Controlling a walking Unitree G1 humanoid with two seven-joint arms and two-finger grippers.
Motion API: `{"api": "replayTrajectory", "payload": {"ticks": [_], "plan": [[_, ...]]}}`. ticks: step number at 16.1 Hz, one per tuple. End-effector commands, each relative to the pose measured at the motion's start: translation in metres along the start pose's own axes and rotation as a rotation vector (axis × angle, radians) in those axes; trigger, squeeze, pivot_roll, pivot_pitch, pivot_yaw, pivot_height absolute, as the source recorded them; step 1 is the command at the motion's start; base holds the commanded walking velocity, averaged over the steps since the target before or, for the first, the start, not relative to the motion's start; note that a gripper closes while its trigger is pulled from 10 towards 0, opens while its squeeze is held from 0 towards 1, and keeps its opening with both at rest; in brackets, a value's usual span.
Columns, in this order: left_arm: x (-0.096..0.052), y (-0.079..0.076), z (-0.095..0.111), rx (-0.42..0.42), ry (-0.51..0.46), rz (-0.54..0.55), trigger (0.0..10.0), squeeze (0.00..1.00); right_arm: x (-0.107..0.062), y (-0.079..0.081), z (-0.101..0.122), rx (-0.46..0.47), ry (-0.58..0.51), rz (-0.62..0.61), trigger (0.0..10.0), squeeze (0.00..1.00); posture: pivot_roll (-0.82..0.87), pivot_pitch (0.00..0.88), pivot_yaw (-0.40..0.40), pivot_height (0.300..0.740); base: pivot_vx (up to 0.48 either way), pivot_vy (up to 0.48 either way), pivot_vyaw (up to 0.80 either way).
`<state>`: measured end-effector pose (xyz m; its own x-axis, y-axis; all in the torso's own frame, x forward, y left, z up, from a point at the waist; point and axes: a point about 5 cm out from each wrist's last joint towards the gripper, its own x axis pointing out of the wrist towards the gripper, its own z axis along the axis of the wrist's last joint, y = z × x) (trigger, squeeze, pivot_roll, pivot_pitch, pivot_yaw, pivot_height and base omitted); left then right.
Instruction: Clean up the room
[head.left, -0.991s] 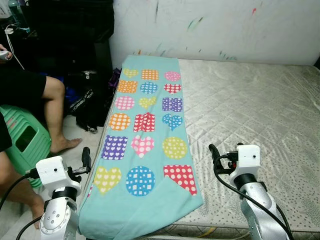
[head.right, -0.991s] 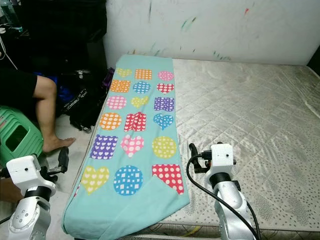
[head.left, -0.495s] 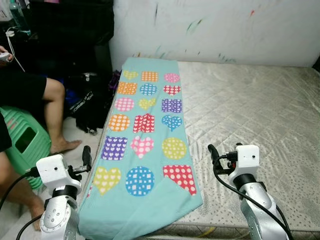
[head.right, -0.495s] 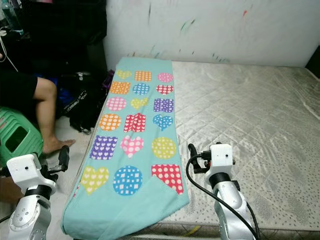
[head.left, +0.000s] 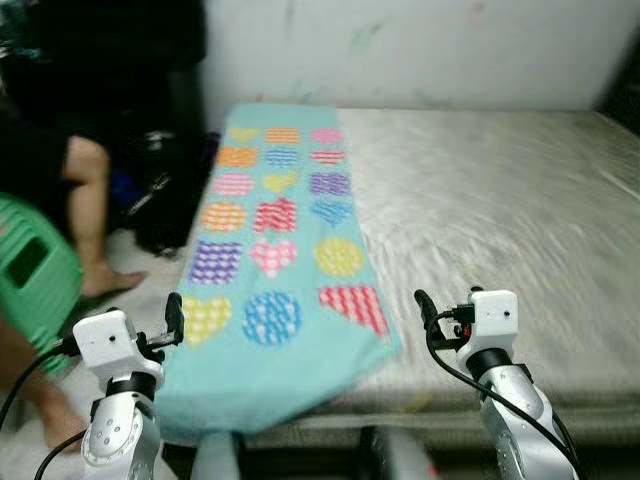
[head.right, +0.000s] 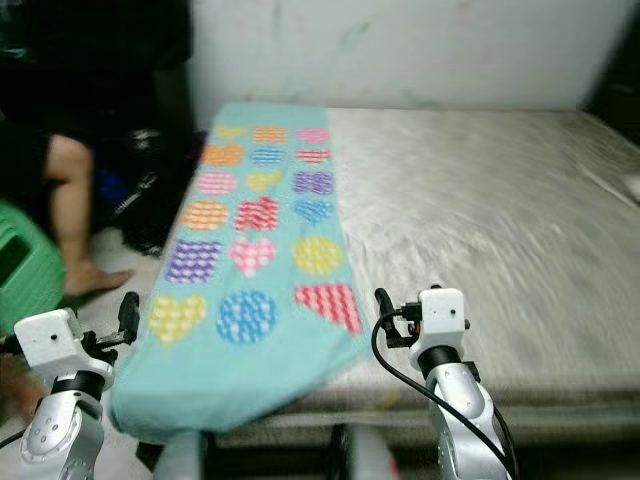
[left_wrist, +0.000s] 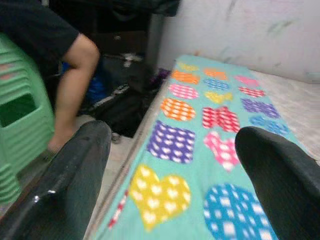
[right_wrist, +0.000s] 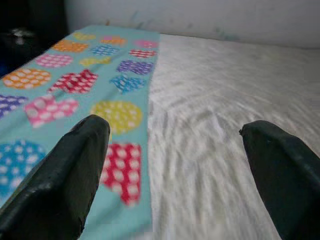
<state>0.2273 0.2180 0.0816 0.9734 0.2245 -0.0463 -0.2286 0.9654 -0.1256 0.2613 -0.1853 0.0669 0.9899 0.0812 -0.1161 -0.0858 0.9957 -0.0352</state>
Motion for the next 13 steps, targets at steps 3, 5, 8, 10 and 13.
{"api": "replayTrajectory", "payload": {"ticks": [3, 5, 8, 10, 13], "plan": [[-0.0023, 0.0048, -0.0002, -0.002, -0.004, 0.046, 10.0, 0.0, 0.003, 0.0007, 0.0044, -0.003, -0.003, 0.022, 10.0, 0.0, -0.12, 0.0, -0.032, 0.585, 0.0, 0.0, 0.0], [-0.0026, 0.0059, -0.0006, -0.009, -0.002, 0.062, 10.0, 0.0, 0.003, 0.001, 0.0041, -0.002, 0.0, 0.027, 10.0, 0.0, -0.12, 0.0, -0.032, 0.585, 0.0, 0.0, 0.0], [-0.0024, 0.0061, -0.0022, -0.019, 0.012, 0.065, 10.0, 0.0, 0.0028, 0.0025, 0.0044, -0.02, 0.0, 0.043, 10.0, 0.0, -0.12, 0.0, -0.032, 0.585, 0.0, 0.0, 0.0], [-0.0026, 0.0045, -0.0028, -0.036, 0.014, 0.048, 10.0, 0.0, 0.0028, 0.0045, 0.0044, -0.032, -0.003, 0.058, 10.0, 0.0, -0.12, 0.0, -0.031, 0.585, 0.0, 0.0, 0.41], [-0.0025, 0.0018, -0.0021, -0.043, 0.009, 0.026, 10.0, 0.0, 0.0026, 0.0041, 0.0038, -0.023, 0.002, 0.06, 10.0, 0.0, -0.12, 0.0, -0.033, 0.585, 0.303, 0.0, 0.0]]}}
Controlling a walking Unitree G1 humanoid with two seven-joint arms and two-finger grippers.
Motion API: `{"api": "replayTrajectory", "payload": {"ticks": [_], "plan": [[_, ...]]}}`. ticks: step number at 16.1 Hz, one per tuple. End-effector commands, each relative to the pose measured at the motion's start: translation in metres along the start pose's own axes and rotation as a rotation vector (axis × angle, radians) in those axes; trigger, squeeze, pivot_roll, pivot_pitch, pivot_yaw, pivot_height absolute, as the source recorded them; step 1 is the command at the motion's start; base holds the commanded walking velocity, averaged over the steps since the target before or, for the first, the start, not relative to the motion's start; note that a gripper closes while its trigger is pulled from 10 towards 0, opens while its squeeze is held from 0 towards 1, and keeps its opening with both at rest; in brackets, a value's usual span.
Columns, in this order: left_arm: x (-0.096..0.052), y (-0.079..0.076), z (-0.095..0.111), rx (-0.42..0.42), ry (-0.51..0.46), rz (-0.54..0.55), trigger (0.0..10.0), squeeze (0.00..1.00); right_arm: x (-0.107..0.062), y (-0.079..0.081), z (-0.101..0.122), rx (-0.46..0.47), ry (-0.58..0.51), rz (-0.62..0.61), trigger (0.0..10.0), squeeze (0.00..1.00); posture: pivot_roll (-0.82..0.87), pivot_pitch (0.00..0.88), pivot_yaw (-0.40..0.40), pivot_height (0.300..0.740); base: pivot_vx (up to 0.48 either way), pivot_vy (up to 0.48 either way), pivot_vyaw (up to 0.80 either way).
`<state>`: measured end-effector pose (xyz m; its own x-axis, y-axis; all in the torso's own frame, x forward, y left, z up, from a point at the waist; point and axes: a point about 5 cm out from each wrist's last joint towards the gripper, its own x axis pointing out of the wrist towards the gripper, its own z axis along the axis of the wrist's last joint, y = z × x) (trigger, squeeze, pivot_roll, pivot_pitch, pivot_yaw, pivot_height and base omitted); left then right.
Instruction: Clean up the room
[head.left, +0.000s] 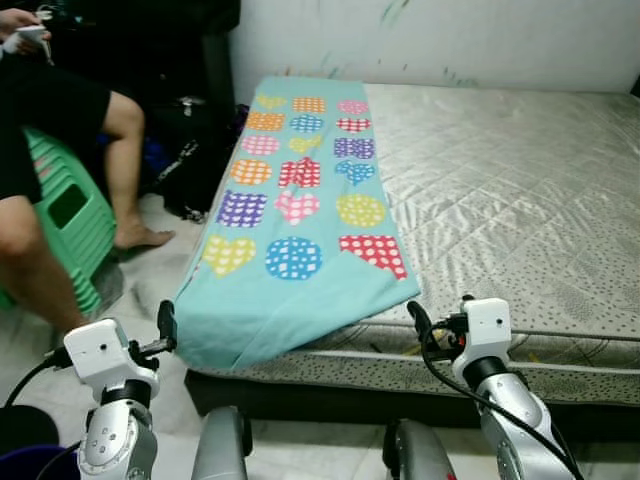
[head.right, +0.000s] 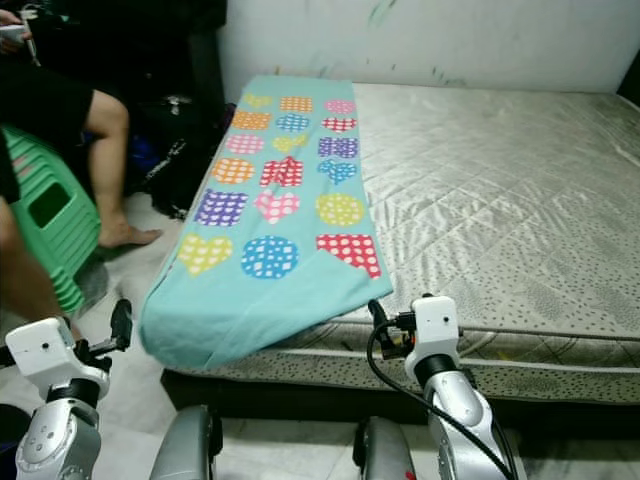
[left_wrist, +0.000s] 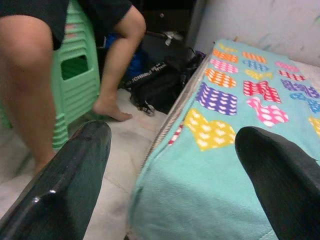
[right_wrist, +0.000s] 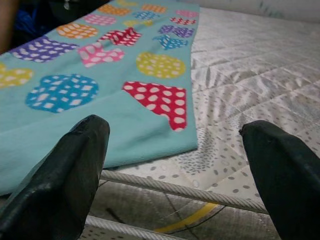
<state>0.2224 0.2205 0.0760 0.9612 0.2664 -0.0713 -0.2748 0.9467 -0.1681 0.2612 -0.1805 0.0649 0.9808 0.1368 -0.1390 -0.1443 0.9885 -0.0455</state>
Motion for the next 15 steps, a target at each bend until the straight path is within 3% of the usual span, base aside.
{"api": "replayTrajectory", "payload": {"ticks": [1, 10, 15], "plan": [[0.0014, -0.0029, 0.0032, 0.002, -0.009, -0.022, 10.0, 0.0, 0.002, -0.0009, 0.0055, -0.005, -0.018, 0.004, 10.0, 0.0, -0.12, 0.0, -0.034, 0.585, 0.341, 0.0, 0.0], [0.0018, -0.006, 0.0033, 0.003, -0.009, -0.036, 10.0, 0.0, 0.0041, 0.0006, 0.004, -0.016, 0.0, 0.026, 10.0, 0.0, -0.12, 0.0, -0.036, 0.585, 0.371, 0.0, 0.0], [0.0019, -0.0055, 0.0024, -0.018, -0.006, -0.012, 10.0, 0.0, 0.0045, 0.0022, 0.0035, -0.05, 0.003, 0.046, 10.0, 0.0, -0.12, 0.0, -0.036, 0.585, 0.0, 0.0, 0.0]]}}
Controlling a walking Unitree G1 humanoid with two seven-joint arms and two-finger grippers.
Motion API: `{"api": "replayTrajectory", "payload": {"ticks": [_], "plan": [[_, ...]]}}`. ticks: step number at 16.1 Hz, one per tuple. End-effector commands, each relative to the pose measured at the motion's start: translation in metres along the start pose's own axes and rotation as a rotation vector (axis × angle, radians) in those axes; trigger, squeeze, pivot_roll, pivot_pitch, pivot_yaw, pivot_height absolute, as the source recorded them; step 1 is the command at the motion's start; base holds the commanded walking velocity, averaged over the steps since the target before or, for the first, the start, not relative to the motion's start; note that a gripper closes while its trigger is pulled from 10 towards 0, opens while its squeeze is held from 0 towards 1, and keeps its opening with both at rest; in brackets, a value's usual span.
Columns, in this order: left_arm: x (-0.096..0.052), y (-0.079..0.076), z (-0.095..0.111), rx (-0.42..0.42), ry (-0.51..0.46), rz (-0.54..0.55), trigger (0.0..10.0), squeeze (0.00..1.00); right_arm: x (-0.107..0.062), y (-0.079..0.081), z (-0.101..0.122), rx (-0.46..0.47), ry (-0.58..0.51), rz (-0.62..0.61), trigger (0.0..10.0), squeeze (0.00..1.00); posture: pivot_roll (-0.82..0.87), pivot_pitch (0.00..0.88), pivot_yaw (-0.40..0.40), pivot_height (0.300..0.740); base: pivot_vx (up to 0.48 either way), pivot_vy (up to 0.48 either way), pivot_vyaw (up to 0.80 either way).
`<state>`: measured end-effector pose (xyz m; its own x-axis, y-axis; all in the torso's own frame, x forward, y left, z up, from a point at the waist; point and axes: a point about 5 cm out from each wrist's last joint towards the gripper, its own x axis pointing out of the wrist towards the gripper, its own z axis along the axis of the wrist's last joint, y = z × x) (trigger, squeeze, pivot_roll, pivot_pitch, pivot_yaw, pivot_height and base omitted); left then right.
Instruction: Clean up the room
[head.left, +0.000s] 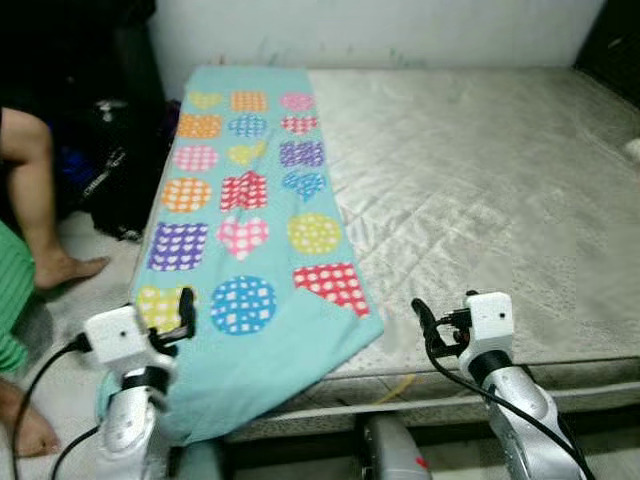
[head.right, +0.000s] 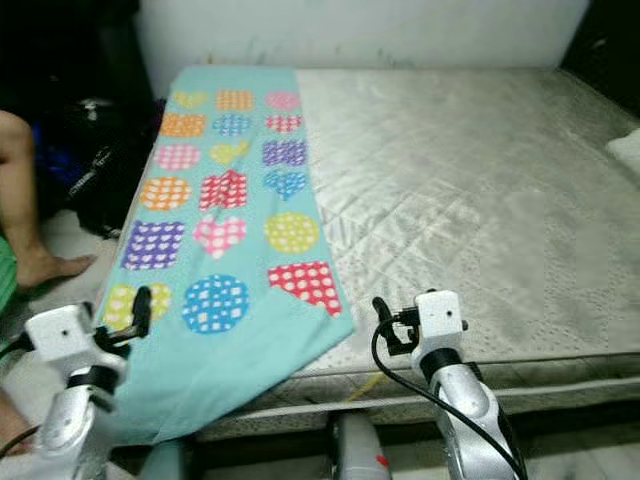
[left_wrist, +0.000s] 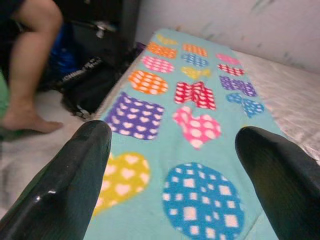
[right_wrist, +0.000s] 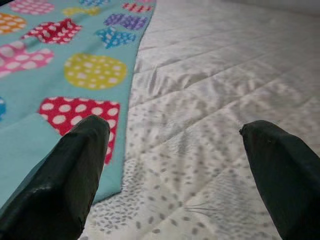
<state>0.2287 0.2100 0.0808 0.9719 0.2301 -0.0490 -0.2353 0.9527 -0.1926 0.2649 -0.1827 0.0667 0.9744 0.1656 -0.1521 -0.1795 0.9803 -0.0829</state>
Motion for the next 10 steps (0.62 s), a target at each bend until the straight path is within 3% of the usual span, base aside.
{"api": "replayTrajectory", "payload": {"ticks": [1, 3, 5, 7, 9, 10], "plan": [[-0.001, 0.007, -0.001, 0.003, 0.01, 0.034, 10.0, 0.0, 0.002, 0.005, 0.001, -0.005, -0.007, 0.019, 10.0, 0.0, -0.12, 0.0, -0.036, 0.585, 0.0, 0.0, 0.0], [-0.001, 0.008, 0.0, 0.0, 0.011, 0.044, 10.0, 0.0, 0.003, 0.006, 0.001, -0.053, 0.005, 0.035, 10.0, 0.0, -0.12, 0.0, -0.036, 0.585, 0.0, 0.0, 0.0], [-0.001, 0.009, -0.001, 0.009, 0.033, 0.059, 10.0, 0.0, 0.016, 0.007, 0.008, -0.151, -0.005, 0.094, 10.0, 0.0, -0.11, 0.0, -0.036, 0.585, 0.0, 0.0, 0.0], [-0.001, 0.008, -0.001, 0.003, 0.061, 0.067, 10.0, 0.0, 0.033, 0.015, 0.018, -0.124, -0.01, 0.229, 10.0, 0.0, -0.08, 0.0, -0.03, 0.585, 0.0, 0.0, 0.0], [-0.002, 0.008, 0.001, -0.004, 0.074, 0.086, 10.0, 0.0, 0.048, 0.025, 0.025, -0.169, -0.022, 0.3, 10.0, 0.0, -0.06, 0.0, -0.024, 0.585, 0.0, 0.0, 0.0], [0.0, 0.004, 0.004, -0.021, 0.073, 0.065, 10.0, 0.0, 0.06, 0.031, 0.019, -0.238, 0.038, 0.301, 10.0, 0.0, -0.05, 0.0, -0.017, 0.585, 0.0, 0.0, 0.0]]}}
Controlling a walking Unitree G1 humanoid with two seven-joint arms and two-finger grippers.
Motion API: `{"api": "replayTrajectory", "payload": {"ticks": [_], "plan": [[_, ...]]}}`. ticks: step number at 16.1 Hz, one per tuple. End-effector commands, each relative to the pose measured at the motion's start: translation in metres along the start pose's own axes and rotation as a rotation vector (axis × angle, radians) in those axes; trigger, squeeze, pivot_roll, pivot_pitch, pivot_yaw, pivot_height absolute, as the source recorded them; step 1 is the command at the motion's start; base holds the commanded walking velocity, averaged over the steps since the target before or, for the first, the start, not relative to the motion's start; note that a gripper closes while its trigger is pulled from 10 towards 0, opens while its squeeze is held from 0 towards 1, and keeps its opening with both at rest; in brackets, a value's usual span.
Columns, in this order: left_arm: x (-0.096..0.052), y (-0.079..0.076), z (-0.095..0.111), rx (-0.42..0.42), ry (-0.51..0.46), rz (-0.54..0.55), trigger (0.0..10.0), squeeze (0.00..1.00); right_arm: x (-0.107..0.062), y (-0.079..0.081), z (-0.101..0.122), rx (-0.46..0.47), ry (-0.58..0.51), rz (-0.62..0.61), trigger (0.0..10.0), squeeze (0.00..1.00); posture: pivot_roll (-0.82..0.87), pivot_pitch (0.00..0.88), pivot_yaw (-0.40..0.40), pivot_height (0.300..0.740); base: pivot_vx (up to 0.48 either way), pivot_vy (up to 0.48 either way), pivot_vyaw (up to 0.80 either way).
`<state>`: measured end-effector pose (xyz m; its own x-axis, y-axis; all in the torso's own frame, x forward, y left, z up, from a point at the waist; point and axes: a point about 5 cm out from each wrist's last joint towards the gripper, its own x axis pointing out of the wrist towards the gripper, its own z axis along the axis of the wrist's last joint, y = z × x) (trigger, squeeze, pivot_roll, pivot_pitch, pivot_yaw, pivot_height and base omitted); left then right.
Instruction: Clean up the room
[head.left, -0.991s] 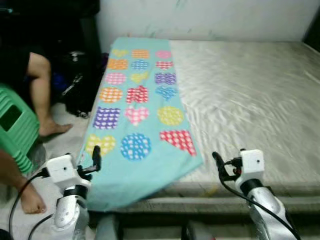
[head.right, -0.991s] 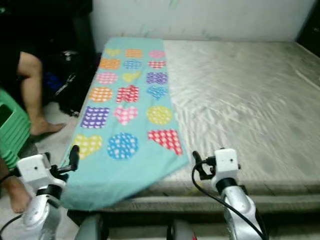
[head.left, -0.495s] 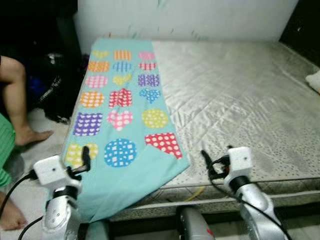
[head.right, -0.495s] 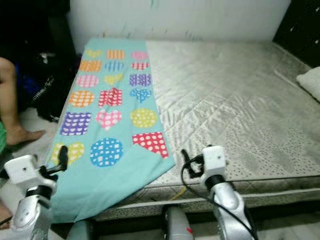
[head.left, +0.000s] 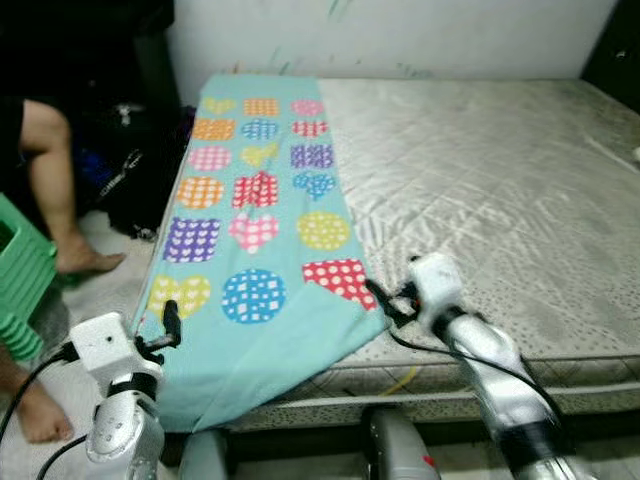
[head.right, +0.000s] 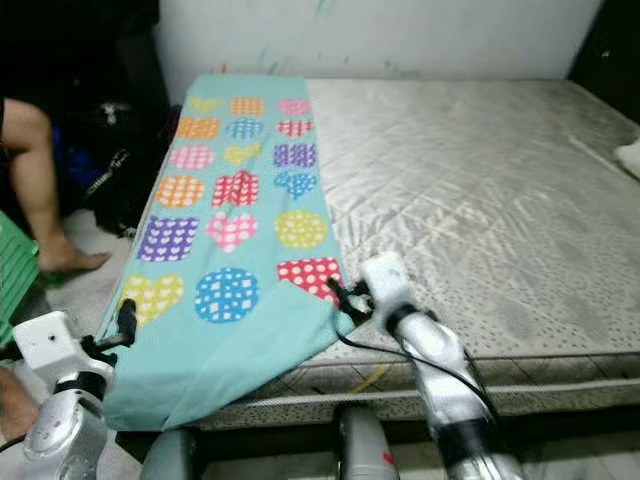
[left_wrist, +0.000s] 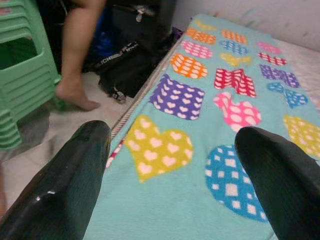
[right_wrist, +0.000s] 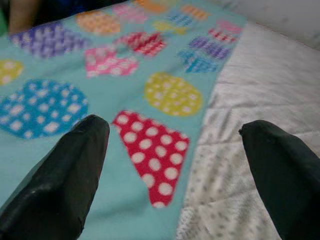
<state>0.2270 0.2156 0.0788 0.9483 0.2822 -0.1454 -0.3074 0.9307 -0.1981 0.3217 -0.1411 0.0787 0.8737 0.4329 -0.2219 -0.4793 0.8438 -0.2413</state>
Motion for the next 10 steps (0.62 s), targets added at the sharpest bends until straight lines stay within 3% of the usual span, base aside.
{"api": "replayTrajectory", "payload": {"ticks": [1, 4, 10], "plan": [[0.001, -0.005, 0.007, -0.011, -0.012, -0.022, 10.0, 0.0, 0.006, 0.007, -0.007, -0.03, 0.049, 0.026, 10.0, 0.0, -0.05, 0.0, -0.014, 0.585, 0.0, 0.0, 0.0], [0.0, -0.021, 0.012, -0.014, 0.005, -0.13, 10.0, 0.0, 0.024, 0.029, -0.006, 0.036, 0.079, 0.079, 10.0, 0.0, -0.02, 0.028, 0.005, 0.585, 0.0, 0.0, 0.0], [-0.028, -0.02, 0.011, -0.022, 0.092, -0.178, 10.0, 0.0, 0.032, 0.063, -0.009, 0.148, 0.047, 0.085, 10.0, 0.0, 0.04, 0.144, 0.025, 0.585, 0.0, 0.0, 0.0]]}}
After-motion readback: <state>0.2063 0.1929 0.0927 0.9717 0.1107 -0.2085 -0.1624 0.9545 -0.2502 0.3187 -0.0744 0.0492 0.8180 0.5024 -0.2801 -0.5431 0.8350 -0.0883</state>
